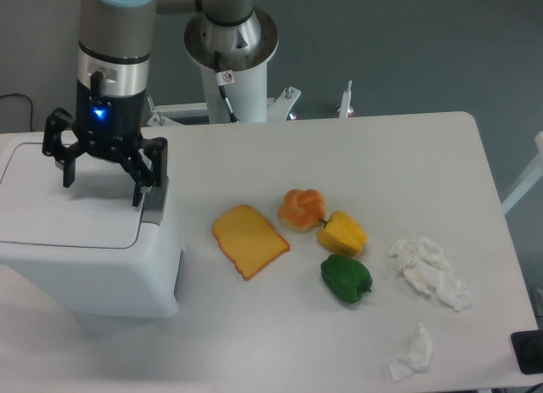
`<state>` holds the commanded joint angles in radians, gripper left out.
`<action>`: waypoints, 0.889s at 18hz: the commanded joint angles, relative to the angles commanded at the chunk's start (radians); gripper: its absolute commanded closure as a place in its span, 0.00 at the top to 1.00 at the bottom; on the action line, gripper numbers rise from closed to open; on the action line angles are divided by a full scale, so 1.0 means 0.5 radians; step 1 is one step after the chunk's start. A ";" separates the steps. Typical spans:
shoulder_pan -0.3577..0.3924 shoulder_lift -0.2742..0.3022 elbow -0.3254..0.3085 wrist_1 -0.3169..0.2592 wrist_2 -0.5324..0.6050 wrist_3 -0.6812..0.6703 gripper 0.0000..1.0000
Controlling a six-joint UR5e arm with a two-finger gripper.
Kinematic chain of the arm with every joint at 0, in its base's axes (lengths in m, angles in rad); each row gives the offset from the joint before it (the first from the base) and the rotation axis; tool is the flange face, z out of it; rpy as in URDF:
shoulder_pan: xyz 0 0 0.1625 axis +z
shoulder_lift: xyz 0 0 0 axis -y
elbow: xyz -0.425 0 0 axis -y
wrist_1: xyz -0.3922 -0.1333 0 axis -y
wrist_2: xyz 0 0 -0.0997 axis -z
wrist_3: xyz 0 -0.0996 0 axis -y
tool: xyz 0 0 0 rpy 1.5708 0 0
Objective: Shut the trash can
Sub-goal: 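Press the lid flat onto the trash can with the gripper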
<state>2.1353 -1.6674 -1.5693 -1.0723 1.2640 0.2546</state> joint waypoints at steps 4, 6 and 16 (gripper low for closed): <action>0.000 0.000 0.000 0.000 0.012 0.000 1.00; 0.000 0.000 0.000 0.000 0.012 0.000 1.00; 0.000 -0.003 -0.006 -0.003 0.028 0.000 1.00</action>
<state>2.1353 -1.6690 -1.5723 -1.0738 1.2778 0.2546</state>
